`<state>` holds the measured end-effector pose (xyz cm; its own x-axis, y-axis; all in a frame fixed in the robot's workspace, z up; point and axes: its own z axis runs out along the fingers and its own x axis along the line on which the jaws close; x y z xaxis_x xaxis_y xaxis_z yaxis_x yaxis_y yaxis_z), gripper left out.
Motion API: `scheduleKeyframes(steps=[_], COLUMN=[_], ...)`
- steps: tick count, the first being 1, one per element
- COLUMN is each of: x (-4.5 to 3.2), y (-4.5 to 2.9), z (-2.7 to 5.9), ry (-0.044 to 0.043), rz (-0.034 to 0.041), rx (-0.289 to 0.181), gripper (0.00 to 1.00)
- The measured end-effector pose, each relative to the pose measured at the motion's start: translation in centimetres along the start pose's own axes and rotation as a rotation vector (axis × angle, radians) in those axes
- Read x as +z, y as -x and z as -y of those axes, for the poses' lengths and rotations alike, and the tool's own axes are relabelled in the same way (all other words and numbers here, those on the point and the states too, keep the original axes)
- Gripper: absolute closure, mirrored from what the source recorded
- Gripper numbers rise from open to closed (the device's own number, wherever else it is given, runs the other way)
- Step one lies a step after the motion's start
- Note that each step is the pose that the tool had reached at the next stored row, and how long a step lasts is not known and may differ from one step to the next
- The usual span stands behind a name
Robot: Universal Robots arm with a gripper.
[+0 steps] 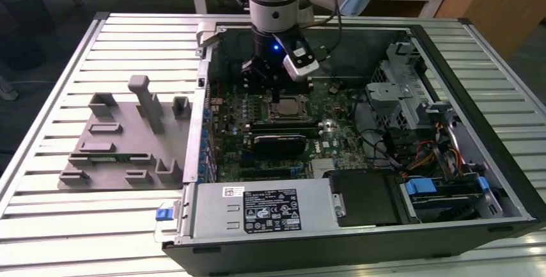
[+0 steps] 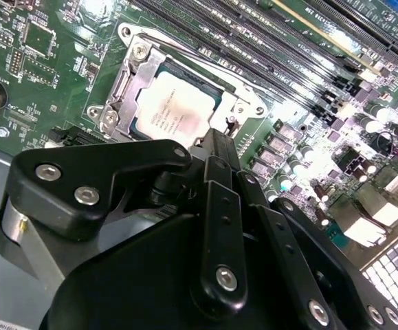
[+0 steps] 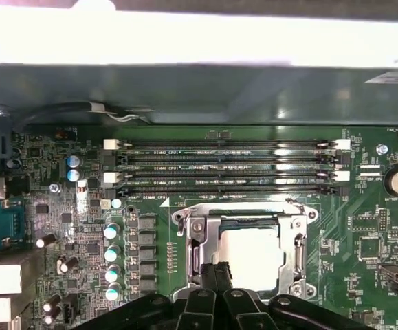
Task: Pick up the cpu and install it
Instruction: 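Close the cpu cover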
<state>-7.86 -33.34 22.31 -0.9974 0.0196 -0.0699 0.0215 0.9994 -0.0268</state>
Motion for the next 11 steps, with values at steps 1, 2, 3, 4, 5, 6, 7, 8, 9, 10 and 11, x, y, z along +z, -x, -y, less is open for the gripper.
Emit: scheduleKeyframes(steps=[1,2,3,4,5,6,7,8,9,10,11], x=[-0.07,-0.14,-0.22,-0.29,-0.36,-0.43,-0.5,-0.58,-0.66,-0.73,-0.81], y=[0.0,0.01,0.02,0.02,0.02,0.03,0.04,0.04,0.04,0.05,0.06], z=[0.0,0.0,0.01,0.01,0.01,0.01,0.01,0.01,0.02,0.02,0.02], ry=[0.0,0.0,0.0001,0.0,0.0,0.0,0.0,0.0,0.0,0.0,0.0], rz=[0.0,0.0,0.0001,0.0,0.0001,0.0,0.0,0.0,0.0,0.0,0.0], rx=[0.0,0.0,0.0,0.0,0.0,0.0,0.0,0.0,0.0,0.0,0.0], gripper=[0.89,0.89,0.89,0.89,0.89,0.89,0.89,0.89,0.89,0.89,0.89])
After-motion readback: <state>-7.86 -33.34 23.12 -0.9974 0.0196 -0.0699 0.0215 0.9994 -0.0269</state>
